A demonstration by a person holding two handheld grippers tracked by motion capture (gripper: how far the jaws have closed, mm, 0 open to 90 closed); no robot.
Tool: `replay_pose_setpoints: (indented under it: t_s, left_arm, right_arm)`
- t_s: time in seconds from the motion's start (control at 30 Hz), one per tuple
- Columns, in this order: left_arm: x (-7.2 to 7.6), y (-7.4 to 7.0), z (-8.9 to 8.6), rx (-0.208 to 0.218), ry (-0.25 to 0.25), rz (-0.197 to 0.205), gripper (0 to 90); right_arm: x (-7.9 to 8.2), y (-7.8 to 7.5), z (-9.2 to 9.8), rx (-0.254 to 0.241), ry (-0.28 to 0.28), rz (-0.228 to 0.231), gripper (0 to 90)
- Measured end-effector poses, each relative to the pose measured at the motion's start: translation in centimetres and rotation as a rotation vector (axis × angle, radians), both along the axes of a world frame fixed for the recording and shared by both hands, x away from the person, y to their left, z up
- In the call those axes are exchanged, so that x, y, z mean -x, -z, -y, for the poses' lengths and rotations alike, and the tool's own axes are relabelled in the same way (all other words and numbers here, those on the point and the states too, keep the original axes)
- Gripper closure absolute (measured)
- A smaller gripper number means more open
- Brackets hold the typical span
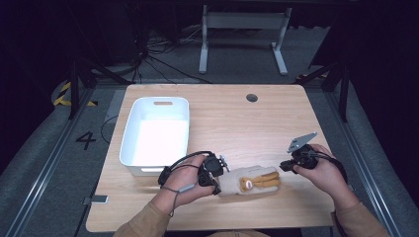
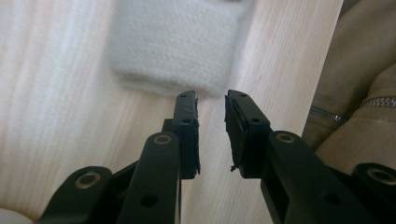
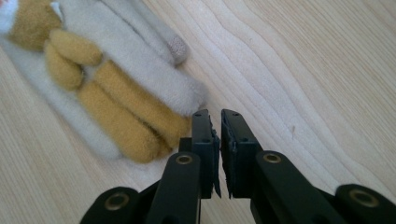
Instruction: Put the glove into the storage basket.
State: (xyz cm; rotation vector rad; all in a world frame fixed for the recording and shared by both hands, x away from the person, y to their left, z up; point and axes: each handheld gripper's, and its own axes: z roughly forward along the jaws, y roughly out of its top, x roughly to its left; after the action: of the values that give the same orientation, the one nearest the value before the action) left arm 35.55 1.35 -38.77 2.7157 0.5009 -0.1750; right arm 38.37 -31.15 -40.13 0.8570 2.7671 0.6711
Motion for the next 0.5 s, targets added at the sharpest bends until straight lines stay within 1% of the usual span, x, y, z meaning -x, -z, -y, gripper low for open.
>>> replay_pose_setpoints:
  t_s: [0.1, 0.13, 0.2, 0.27, 0.33, 0.4, 0.47, 0.5]
  left_arm:
    - [-0.2, -0.4, 0.2, 0.025, -0.010, 0.011, 71.3]
    - [-0.4, -0.6, 0.4, 0.033, -0.014, 0.022, 70.1]
    - [-0.6, -0.8, 0.7, 0.041, -0.018, 0.029, 67.2]
    - [-0.8, -0.9, 1.2, 0.051, -0.014, 0.043, 63.1]
    - [-0.9, -0.8, 1.7, 0.056, -0.010, 0.054, 57.7]
    - [-1.0, -0.7, 2.1, 0.063, -0.016, 0.049, 53.4]
    - [-1.2, -0.6, 2.5, 0.072, -0.016, 0.042, 50.8]
    - [-1.3, -0.5, 2.7, 0.080, -0.016, 0.047, 48.6]
  right_arm:
    - [0.3, -0.1, 0.4, -0.011, 0.015, 0.009, 83.2]
    - [0.4, -0.1, 0.5, -0.013, 0.021, 0.005, 82.9]
    - [0.8, -0.1, 0.9, -0.019, 0.033, 0.009, 81.7]
    - [1.0, 0.0, 1.3, -0.023, 0.043, 0.007, 80.2]
    - [1.4, 0.0, 1.7, -0.032, 0.062, 0.004, 76.3]
    - [1.7, 0.0, 2.0, -0.048, 0.079, -0.002, 74.1]
    - [1.9, -0.1, 2.2, -0.057, 0.091, 0.002, 72.8]
    - [2.0, -0.1, 2.4, -0.060, 0.090, -0.002, 72.0]
